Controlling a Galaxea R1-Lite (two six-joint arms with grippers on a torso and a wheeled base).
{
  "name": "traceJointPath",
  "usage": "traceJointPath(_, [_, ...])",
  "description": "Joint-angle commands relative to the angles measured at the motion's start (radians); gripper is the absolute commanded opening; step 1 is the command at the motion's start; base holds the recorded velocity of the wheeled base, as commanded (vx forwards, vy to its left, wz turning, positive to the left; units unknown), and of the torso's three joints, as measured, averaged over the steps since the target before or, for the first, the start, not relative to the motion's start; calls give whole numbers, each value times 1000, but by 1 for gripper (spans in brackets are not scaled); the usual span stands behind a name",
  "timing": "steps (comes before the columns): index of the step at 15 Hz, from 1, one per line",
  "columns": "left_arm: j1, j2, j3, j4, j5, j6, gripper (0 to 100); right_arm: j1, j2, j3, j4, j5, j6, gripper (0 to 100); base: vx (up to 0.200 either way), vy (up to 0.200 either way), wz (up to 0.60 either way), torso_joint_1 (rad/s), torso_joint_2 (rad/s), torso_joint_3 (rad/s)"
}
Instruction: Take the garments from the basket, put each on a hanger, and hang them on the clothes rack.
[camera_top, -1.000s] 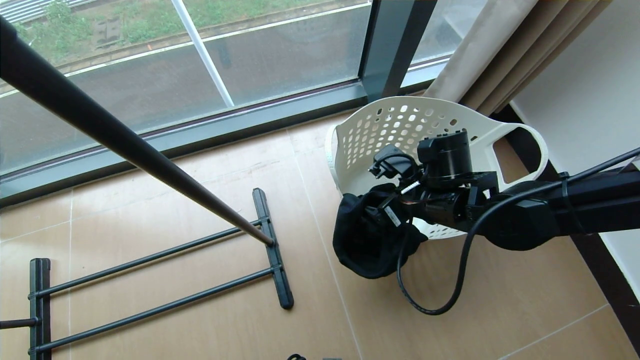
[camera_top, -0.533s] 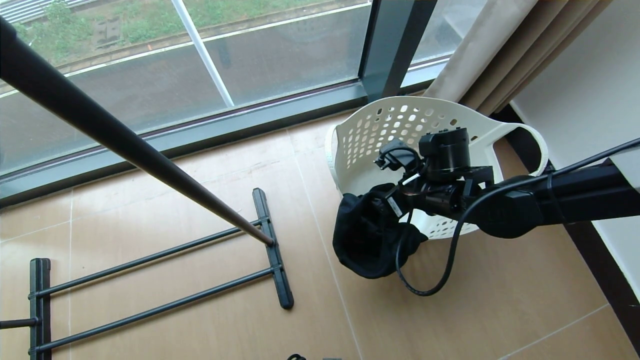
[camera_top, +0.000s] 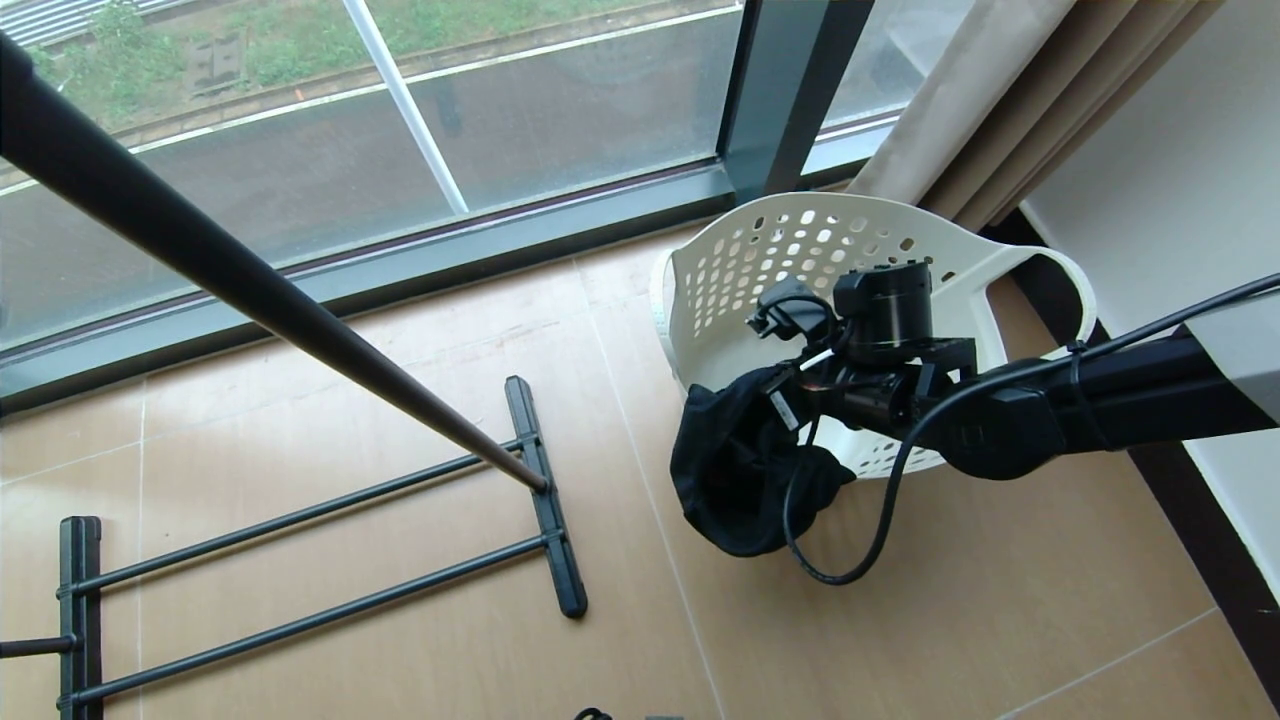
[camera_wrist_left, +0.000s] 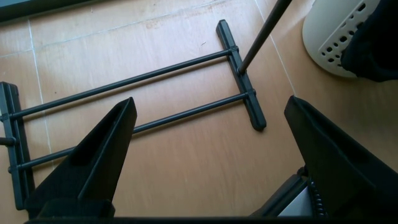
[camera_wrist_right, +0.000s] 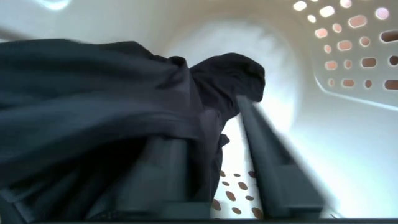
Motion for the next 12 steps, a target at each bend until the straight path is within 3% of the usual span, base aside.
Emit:
traceJointPath(1, [0, 1, 0, 0, 0, 0, 100, 0, -4, 1, 0, 0, -1, 0, 0, 0, 0, 0, 0, 0])
traceJointPath(4, [0, 1, 0, 0, 0, 0, 100, 2, -18, 24, -3, -1, 1, 0, 0, 0, 0, 0, 0, 0])
traceJointPath(6, [0, 1, 0, 0, 0, 0, 100, 31, -99, 113, -59, -4, 1, 0, 0, 0, 0, 0, 0, 0])
traceJointPath(9, [0, 1, 0, 0, 0, 1, 100, 146, -323, 295, -166, -67, 6, 0, 0, 0, 0, 0, 0, 0])
traceJointPath(12, [-2, 1, 0, 0, 0, 1, 100, 275, -599, 419, -158, -133, 4, 0, 0, 0, 0, 0, 0, 0])
